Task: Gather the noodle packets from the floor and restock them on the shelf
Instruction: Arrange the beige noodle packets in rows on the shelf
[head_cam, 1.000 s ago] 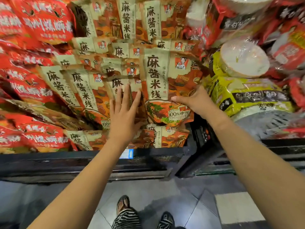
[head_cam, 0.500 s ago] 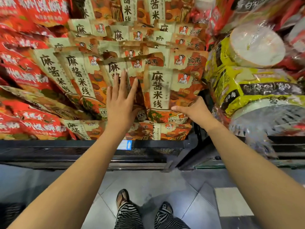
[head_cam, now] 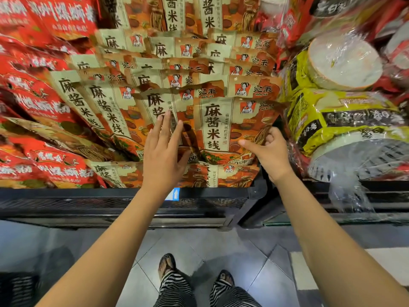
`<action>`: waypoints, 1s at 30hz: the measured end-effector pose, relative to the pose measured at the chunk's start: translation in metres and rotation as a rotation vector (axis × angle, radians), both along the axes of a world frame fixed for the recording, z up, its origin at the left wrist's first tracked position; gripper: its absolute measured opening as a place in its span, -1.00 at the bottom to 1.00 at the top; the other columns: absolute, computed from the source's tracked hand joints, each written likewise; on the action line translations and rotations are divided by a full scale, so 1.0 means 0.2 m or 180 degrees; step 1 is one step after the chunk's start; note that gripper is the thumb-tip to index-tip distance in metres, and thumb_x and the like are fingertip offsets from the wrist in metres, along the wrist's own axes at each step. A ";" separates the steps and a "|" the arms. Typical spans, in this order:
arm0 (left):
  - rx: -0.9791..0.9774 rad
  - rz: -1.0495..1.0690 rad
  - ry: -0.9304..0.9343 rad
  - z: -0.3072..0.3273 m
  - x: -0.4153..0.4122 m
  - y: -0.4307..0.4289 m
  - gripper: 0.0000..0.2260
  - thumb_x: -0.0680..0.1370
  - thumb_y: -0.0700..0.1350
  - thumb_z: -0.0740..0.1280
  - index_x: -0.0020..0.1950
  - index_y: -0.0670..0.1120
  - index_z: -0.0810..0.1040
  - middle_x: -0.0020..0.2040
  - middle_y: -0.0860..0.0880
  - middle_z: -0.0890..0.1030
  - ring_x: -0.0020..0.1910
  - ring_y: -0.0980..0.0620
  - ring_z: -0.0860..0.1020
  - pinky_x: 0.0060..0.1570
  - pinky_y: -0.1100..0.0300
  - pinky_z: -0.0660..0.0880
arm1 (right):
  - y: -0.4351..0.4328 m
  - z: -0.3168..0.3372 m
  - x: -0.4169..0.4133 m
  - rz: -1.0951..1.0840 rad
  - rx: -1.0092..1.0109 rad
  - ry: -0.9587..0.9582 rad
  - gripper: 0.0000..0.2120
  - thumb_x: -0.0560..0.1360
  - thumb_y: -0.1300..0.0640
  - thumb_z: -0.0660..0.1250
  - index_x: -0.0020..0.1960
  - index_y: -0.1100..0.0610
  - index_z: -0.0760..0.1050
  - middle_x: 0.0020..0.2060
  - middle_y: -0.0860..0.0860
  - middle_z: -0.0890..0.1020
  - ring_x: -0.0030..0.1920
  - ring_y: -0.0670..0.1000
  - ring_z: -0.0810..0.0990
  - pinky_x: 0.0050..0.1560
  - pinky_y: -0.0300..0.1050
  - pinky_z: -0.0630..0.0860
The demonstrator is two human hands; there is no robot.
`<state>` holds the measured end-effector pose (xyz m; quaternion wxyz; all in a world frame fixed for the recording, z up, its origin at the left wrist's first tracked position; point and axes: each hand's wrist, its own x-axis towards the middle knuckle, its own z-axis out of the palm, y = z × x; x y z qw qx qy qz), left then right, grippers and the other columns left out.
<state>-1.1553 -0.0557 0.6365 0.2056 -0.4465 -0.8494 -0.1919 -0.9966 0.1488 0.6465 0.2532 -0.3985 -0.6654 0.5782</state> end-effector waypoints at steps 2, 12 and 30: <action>0.0020 -0.0025 0.0007 0.00 0.02 -0.01 -0.41 0.55 -0.02 0.41 0.52 -0.17 0.33 0.58 -0.23 0.18 0.56 -0.23 0.15 0.42 -0.22 0.27 | -0.05 0.00 0.00 -0.0190 0.0056 -0.0076 -0.32 0.20 -0.10 0.62 0.19 0.05 0.40 0.16 -0.02 0.58 0.21 -0.01 0.55 0.28 0.06 0.50; 0.0603 0.0338 -0.0293 0.01 0.00 -0.24 -0.29 0.56 0.14 0.32 0.57 -0.19 0.16 0.58 -0.32 0.05 0.58 -0.23 0.02 0.52 -0.11 0.09 | -0.33 0.01 -0.07 -0.1311 0.0517 -0.0650 0.00 0.25 -0.17 0.60 0.49 0.14 0.17 0.37 0.12 0.39 0.43 0.14 0.23 0.43 0.10 0.28; 0.0671 -0.0838 0.0665 0.01 -0.86 -1.00 -0.03 0.52 0.24 0.33 0.59 -0.01 -0.34 0.57 0.02 -0.38 0.56 0.03 -0.33 0.52 -0.03 -0.31 | -1.36 0.14 -0.85 -0.0860 0.2298 -0.0648 -0.42 0.42 -0.04 0.49 0.32 0.19 0.40 0.29 0.11 0.44 0.34 0.11 0.30 0.40 0.09 0.28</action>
